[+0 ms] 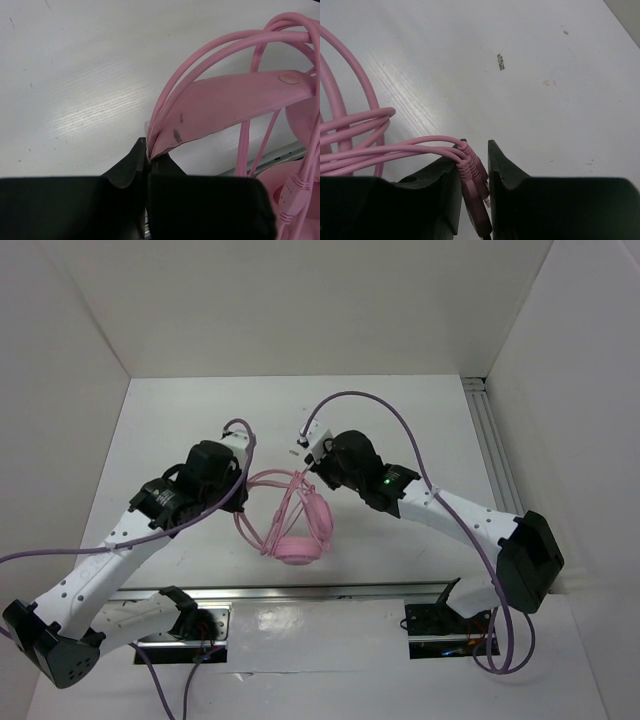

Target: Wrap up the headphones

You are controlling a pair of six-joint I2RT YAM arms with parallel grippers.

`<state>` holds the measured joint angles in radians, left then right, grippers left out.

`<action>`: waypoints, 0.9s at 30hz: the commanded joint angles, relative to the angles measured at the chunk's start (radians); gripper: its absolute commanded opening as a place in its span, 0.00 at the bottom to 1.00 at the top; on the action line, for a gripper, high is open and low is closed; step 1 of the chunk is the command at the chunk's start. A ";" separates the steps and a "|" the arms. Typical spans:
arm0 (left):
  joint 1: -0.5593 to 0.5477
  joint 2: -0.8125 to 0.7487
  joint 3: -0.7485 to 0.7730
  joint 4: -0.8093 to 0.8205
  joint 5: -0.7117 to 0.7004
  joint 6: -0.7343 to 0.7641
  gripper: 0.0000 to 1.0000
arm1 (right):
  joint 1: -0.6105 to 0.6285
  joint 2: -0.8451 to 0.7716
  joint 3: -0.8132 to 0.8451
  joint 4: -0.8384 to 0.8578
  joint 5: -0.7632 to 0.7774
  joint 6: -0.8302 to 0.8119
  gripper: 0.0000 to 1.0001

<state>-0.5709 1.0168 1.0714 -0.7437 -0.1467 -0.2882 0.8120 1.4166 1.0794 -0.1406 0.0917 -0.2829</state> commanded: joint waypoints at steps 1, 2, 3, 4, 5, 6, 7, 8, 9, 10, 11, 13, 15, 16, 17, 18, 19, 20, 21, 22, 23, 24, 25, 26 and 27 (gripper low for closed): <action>0.020 -0.023 0.062 0.069 0.082 -0.065 0.00 | -0.025 -0.011 -0.022 0.099 -0.020 0.043 0.32; 0.020 -0.023 0.074 0.081 0.082 -0.074 0.00 | -0.034 -0.011 -0.036 0.108 -0.020 0.059 0.35; 0.020 -0.023 0.085 0.081 0.082 -0.074 0.00 | -0.034 -0.021 -0.036 0.108 -0.020 0.059 0.38; 0.020 -0.009 0.094 0.081 0.093 -0.074 0.00 | -0.034 -0.021 -0.064 0.128 -0.030 0.074 0.39; 0.020 0.006 0.094 0.081 0.093 -0.083 0.00 | -0.034 -0.021 -0.075 0.137 -0.030 0.088 0.41; 0.020 0.006 0.107 0.081 0.082 -0.083 0.00 | -0.034 -0.033 -0.087 0.148 -0.030 0.088 0.44; 0.020 0.018 0.117 0.081 0.082 -0.083 0.00 | -0.034 -0.033 -0.096 0.163 -0.030 0.100 0.44; 0.029 0.032 0.117 0.081 0.067 -0.083 0.00 | -0.034 -0.044 -0.111 0.164 -0.030 0.111 0.46; 0.029 0.032 0.128 0.072 0.056 -0.083 0.00 | -0.034 -0.044 -0.111 0.176 -0.030 0.111 0.48; 0.029 0.045 0.128 0.072 0.029 -0.083 0.00 | -0.043 -0.053 -0.121 0.176 -0.041 0.111 0.48; 0.042 0.045 0.139 0.061 0.000 -0.103 0.00 | -0.043 -0.053 -0.121 0.176 -0.041 0.120 0.50; 0.066 0.045 0.139 0.061 -0.007 -0.103 0.00 | -0.053 -0.053 -0.144 0.185 -0.050 0.131 0.51; 0.121 0.045 0.139 0.073 0.004 -0.103 0.00 | -0.062 -0.064 -0.165 0.210 -0.063 0.151 0.53; 0.135 0.045 0.139 0.073 0.016 -0.103 0.00 | -0.062 -0.064 -0.174 0.210 -0.063 0.151 0.53; 0.158 0.045 0.148 0.082 0.016 -0.112 0.00 | -0.062 -0.064 -0.193 0.232 -0.063 0.165 0.53; 0.169 0.045 0.148 0.083 0.016 -0.112 0.00 | -0.071 -0.064 -0.202 0.233 -0.063 0.175 0.58; 0.181 0.045 0.160 0.083 0.016 -0.112 0.00 | -0.071 -0.074 -0.211 0.246 -0.063 0.175 0.58; 0.203 0.054 0.160 0.083 0.016 -0.112 0.00 | -0.082 -0.074 -0.220 0.256 -0.063 0.188 0.58; 0.212 0.054 0.170 0.083 0.027 -0.112 0.00 | -0.091 -0.074 -0.236 0.269 -0.063 0.197 0.59; 0.221 0.063 0.170 0.083 0.027 -0.112 0.00 | -0.091 -0.085 -0.236 0.269 -0.063 0.197 0.59; 0.230 0.063 0.170 0.083 0.027 -0.112 0.00 | -0.103 -0.085 -0.245 0.279 -0.050 0.212 0.59; 0.239 0.063 0.170 0.083 0.044 -0.112 0.00 | -0.112 -0.096 -0.245 0.288 -0.041 0.231 0.59; 0.255 0.074 0.170 0.083 0.044 -0.112 0.00 | -0.131 -0.108 -0.257 0.288 -0.030 0.244 0.65; 0.269 0.074 0.157 0.083 0.053 -0.121 0.00 | -0.142 -0.108 -0.257 0.297 -0.005 0.272 0.77; 0.269 0.074 0.148 0.083 0.053 -0.132 0.00 | -0.167 -0.120 -0.257 0.297 -0.004 0.283 0.87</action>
<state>-0.3233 1.0966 1.1862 -0.7464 -0.1516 -0.3481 0.6907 1.3556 0.8272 0.0647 0.0483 -0.0635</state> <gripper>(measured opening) 0.104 0.801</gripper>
